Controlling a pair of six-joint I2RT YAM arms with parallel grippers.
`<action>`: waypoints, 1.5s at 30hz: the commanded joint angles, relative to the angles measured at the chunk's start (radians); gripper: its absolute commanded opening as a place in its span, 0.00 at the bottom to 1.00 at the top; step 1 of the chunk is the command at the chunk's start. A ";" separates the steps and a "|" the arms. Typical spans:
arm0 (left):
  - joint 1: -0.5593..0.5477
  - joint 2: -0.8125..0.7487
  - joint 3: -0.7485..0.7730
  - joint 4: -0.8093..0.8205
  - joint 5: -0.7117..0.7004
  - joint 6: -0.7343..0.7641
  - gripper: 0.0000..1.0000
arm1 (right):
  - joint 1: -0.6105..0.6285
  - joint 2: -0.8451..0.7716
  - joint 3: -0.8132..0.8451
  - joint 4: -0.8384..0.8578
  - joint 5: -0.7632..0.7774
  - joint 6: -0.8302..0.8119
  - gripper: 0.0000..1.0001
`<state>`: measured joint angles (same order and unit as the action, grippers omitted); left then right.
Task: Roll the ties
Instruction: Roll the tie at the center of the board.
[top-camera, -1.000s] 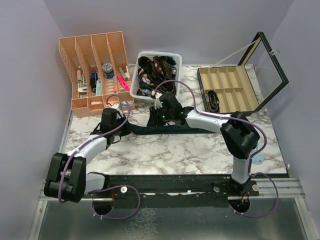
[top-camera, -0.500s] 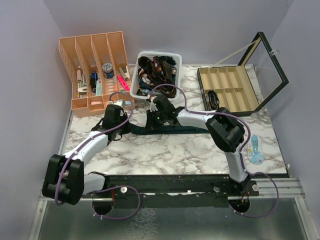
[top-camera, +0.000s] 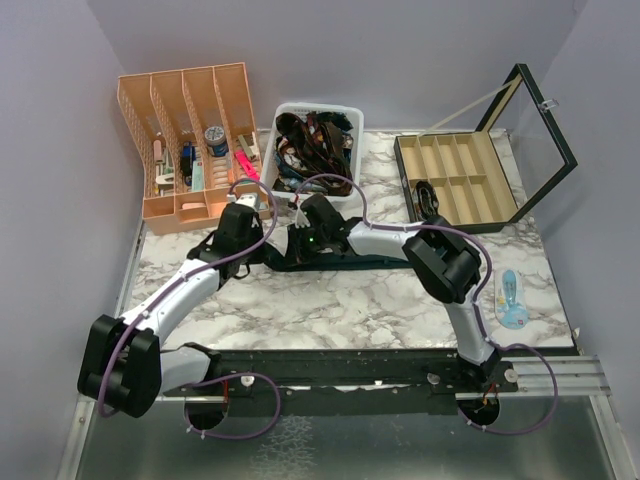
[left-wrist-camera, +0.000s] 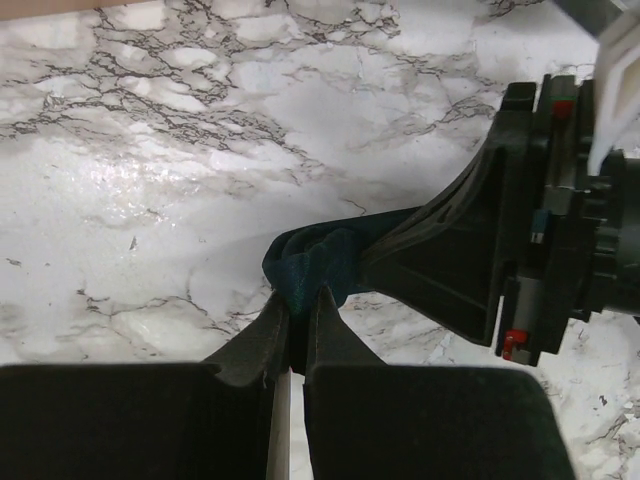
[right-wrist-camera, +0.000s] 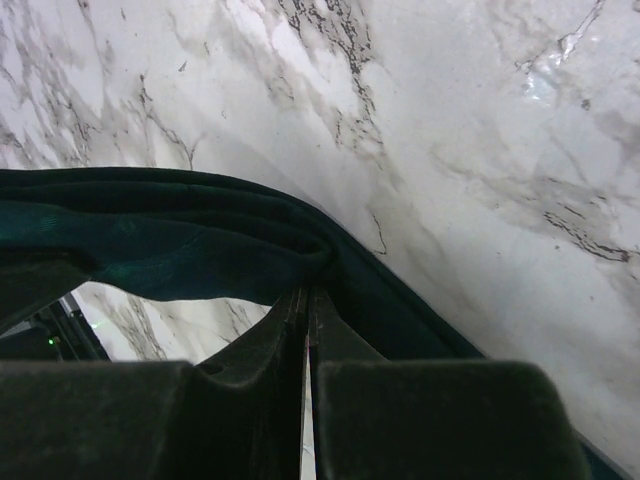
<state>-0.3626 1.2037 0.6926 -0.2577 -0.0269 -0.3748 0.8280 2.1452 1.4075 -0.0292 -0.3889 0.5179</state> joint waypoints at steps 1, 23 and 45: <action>-0.022 -0.035 0.037 -0.041 -0.060 0.015 0.00 | 0.012 0.037 0.020 0.042 -0.050 0.058 0.09; -0.193 0.041 0.109 -0.104 -0.325 0.028 0.00 | -0.097 -0.256 -0.226 -0.035 0.229 0.004 0.09; -0.364 0.223 0.186 -0.048 -0.377 0.054 0.00 | -0.124 -0.268 -0.299 0.008 0.207 0.054 0.09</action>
<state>-0.7097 1.3952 0.8581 -0.3374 -0.4088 -0.3355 0.7166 1.9068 1.1484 -0.0460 -0.1959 0.5388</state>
